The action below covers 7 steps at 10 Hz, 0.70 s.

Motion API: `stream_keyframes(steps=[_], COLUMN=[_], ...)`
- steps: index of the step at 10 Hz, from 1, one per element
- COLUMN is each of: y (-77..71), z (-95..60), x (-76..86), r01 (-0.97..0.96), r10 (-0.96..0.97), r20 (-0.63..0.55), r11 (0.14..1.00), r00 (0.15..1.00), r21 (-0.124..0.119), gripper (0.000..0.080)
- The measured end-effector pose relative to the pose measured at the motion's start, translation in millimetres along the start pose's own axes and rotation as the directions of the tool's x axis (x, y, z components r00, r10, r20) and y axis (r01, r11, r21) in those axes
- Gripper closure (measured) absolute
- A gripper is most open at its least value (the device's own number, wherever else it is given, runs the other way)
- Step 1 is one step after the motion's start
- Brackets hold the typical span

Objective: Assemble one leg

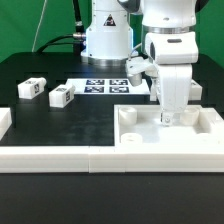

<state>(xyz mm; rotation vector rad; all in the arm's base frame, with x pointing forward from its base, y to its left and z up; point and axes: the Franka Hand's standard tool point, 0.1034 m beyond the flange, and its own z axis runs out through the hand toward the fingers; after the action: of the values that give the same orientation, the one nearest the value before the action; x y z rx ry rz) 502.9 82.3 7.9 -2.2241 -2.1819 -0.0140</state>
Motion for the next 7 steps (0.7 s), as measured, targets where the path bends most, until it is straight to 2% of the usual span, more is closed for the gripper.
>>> stream_keyframes(steps=[1, 5, 7], y=[0.0, -1.1, -15.4], z=[0.0, -2.8, -28.9], x=[0.0, 0.8, 5.4], r01=[0.0, -0.013, -0.078], r10=[0.0, 0.013, 0.078], r20=[0.0, 0.001, 0.012], r11=[1.0, 1.0, 0.997], r00=[1.0, 1.0, 0.997], r21=[0.0, -0.002, -0.017], gripper=[0.0162, 0.015, 0.015])
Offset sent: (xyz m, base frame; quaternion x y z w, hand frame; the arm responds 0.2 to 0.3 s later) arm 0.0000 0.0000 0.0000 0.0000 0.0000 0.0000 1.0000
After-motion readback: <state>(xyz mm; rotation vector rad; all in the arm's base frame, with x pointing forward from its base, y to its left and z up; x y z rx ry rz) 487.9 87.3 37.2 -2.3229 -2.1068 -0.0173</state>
